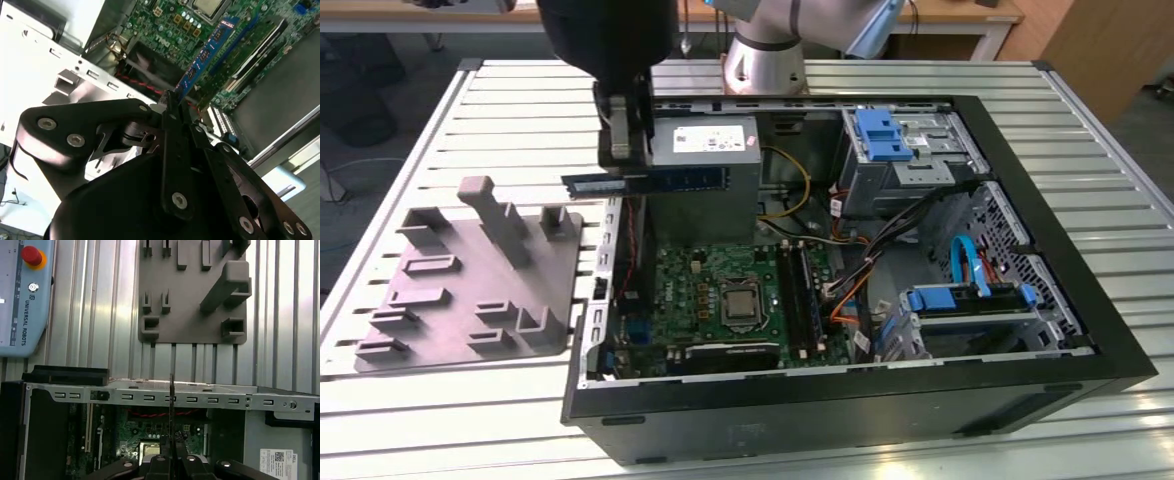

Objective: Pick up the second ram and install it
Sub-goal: 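Pick up the second ram and move it above second insertion slot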

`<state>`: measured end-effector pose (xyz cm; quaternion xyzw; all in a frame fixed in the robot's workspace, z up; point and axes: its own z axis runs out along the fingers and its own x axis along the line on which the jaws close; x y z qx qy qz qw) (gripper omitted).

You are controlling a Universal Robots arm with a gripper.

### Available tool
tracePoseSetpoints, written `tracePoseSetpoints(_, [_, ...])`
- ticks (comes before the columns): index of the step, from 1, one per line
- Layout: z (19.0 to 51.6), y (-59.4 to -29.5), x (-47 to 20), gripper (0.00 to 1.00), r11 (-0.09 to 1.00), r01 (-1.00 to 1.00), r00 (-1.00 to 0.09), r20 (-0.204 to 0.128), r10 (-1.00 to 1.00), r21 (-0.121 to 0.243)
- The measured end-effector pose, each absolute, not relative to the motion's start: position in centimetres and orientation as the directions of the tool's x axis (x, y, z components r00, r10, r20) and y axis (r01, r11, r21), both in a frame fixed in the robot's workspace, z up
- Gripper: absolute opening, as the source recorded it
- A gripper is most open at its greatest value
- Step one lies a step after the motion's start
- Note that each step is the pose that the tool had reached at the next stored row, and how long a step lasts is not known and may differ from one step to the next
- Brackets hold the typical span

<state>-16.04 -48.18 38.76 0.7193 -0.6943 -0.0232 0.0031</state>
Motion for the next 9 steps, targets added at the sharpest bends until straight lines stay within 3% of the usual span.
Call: tracePoseSetpoints(9, [38.7, -48.2, -14.0, 0.14, -0.036, -0.999, 0.035, -0.029, -0.999, 0.037])
